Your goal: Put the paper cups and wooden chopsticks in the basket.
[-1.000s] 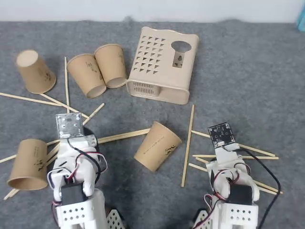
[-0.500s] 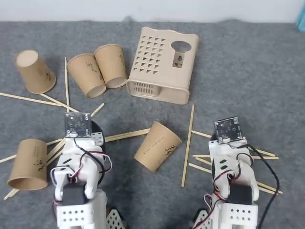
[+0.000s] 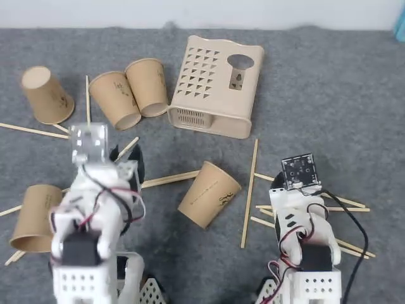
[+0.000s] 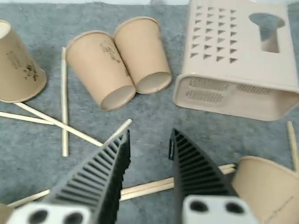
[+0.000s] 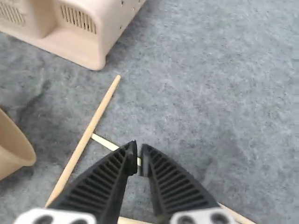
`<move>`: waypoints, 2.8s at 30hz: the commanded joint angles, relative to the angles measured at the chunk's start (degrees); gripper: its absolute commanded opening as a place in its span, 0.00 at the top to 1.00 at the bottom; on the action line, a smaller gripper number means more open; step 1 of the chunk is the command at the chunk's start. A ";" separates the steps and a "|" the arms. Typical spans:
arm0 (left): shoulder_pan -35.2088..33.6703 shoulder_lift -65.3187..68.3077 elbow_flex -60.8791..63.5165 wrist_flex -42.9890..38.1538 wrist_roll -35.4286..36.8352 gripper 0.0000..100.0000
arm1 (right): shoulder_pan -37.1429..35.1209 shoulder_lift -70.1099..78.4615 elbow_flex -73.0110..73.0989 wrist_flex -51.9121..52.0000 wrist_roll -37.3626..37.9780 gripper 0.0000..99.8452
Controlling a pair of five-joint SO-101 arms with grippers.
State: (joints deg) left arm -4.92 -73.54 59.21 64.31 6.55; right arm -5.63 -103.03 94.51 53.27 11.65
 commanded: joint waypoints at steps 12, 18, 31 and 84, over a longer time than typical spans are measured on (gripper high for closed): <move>9.41 48.00 -32.22 0.26 1.05 0.86 | -0.75 12.79 -12.31 -4.88 1.76 0.91; 9.32 56.35 -32.75 -8.53 -0.70 0.86 | -3.21 40.66 -21.19 -12.18 1.14 0.80; 10.46 69.01 -33.10 -26.20 -4.48 0.81 | 1.63 63.87 -22.42 -27.12 -1.23 0.78; 29.45 83.87 -20.79 -68.48 19.43 0.75 | 2.07 64.57 -21.45 -30.20 -0.62 0.78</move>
State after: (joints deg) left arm 25.85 5.23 43.65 -2.95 23.08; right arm -4.66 -38.68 75.34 24.18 10.42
